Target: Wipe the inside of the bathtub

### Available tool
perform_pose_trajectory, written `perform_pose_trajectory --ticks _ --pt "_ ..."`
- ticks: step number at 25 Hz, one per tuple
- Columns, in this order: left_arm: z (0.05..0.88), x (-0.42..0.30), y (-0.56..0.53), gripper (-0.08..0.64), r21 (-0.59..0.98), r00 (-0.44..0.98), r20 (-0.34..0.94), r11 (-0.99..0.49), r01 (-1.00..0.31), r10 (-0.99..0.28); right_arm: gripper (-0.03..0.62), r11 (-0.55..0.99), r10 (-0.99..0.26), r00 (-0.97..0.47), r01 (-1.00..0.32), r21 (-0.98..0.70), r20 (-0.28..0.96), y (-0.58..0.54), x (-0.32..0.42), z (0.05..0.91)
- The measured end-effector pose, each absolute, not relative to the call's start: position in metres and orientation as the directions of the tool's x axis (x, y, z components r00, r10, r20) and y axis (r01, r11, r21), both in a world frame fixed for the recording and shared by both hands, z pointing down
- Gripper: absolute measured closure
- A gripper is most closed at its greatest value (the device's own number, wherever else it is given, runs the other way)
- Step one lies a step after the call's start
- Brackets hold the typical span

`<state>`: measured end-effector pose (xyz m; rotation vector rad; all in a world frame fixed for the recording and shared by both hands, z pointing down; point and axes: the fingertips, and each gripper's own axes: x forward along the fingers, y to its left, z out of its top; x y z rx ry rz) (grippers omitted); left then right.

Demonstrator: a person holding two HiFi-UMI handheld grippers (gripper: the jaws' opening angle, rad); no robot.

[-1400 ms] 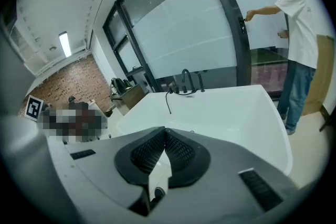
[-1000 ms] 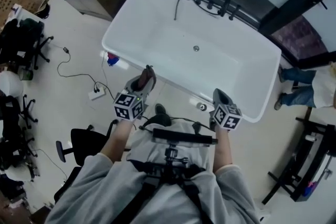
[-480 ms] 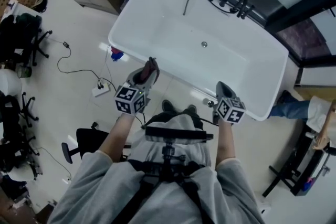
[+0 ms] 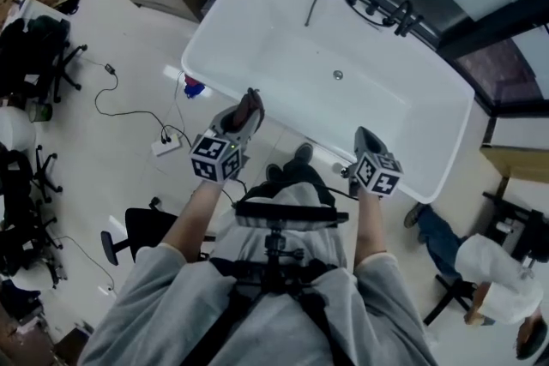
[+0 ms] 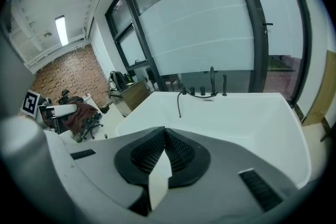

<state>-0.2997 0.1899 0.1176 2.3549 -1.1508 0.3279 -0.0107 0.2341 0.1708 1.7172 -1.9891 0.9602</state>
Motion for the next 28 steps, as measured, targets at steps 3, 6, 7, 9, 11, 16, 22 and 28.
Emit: perform_pose_trajectory --ticks 3,6,7,9,11,16,22,28 --pt "0.117 -0.298 0.174 0.46 0.318 0.605 0.417 -0.515 -0.796 -0.678 0.584 0.049 -0.74 -0.212 -0.963 -0.264 0.638 0.214 -0.005 0.169" --pt "0.117 -0.294 0.164 0.46 0.308 0.6 0.426 -0.515 -0.8 -0.677 0.584 0.052 -0.741 -0.218 -0.962 -0.269 0.635 0.202 0.0 0.17" --pt "0.117 -0.291 0.16 0.46 0.304 0.599 0.428 -0.517 -0.8 -0.676 0.584 0.054 -0.742 -0.22 -0.961 -0.272 0.633 0.199 0.003 0.17" --pt "0.115 -0.283 0.151 0.46 0.298 0.6 0.427 -0.521 -0.8 -0.676 0.584 0.05 -0.743 -0.218 -0.961 -0.272 0.633 0.191 0.01 0.169" --pt "0.114 -0.274 0.143 0.46 0.295 0.601 0.429 -0.524 -0.799 -0.675 0.584 0.044 -0.745 -0.219 -0.958 -0.282 0.63 0.185 0.018 0.17" --pt "0.114 -0.249 0.121 0.46 0.282 0.592 0.448 -0.523 -0.804 -0.67 0.584 0.042 -0.736 -0.241 -0.949 -0.313 0.633 0.164 0.038 0.178" --pt "0.115 -0.23 0.081 0.46 0.27 0.576 0.452 -0.512 -0.816 -0.68 0.584 0.078 -0.732 -0.284 -0.938 -0.338 0.62 0.12 0.047 0.181" --pt "0.111 -0.208 0.046 0.46 0.261 0.573 0.452 -0.513 -0.818 -0.684 0.584 0.115 -0.716 -0.313 -0.935 -0.337 0.624 0.085 0.054 0.183"
